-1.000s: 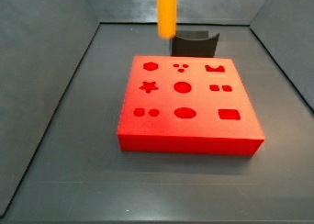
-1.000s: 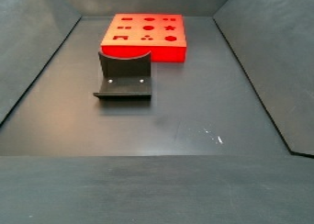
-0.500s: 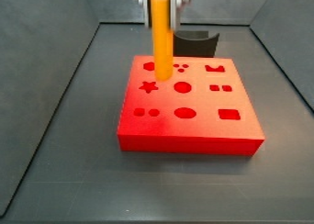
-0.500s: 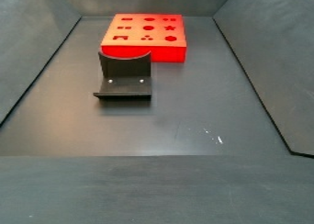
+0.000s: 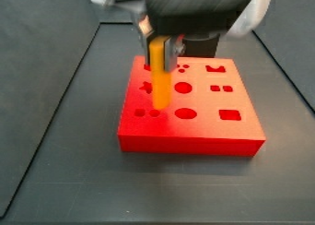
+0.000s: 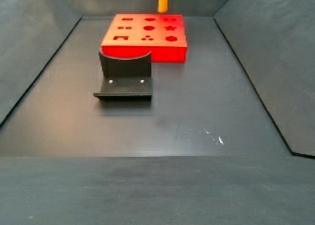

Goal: Insert the oval object.

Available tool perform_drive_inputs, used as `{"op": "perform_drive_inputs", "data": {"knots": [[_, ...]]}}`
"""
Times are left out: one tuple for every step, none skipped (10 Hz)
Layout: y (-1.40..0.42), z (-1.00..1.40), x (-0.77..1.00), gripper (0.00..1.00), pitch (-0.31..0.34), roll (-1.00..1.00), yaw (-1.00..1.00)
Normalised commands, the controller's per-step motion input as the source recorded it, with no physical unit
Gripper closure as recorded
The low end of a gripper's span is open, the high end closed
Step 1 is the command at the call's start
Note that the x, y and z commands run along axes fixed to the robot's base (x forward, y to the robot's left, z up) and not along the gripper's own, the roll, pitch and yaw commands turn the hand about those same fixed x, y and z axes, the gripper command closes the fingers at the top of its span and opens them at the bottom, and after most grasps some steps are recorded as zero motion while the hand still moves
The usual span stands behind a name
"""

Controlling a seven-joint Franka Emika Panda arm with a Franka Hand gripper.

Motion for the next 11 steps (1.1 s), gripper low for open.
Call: {"op": "perform_drive_inputs", "data": {"knots": [[-0.05,0.00,0.51,1.00,0.000,0.06,-0.59],[0.00,0.02,0.58,1.00,0.000,0.00,-0.57],[0.00,0.09,0.60,1.00,0.000,-0.04,-0.56],[0.00,0.00,0.59,1.00,0.000,0.00,-0.59],[0.00,0.00,0.53,1.00,0.000,0.00,-0.63],[0.01,-0.02,0.36,1.00,0.000,0.00,-0.78],[0.04,-0.12,0.32,1.00,0.000,0.04,-0.81],[0.07,-0.18,0.26,1.00,0.000,0.07,-0.81],[0.09,-0.21,0.13,1.00,0.091,0.09,-0.79],[0.10,-0.23,0.11,1.00,0.131,0.10,-0.77],[0.11,-0.25,0.06,1.00,0.170,0.10,-0.76]]}}
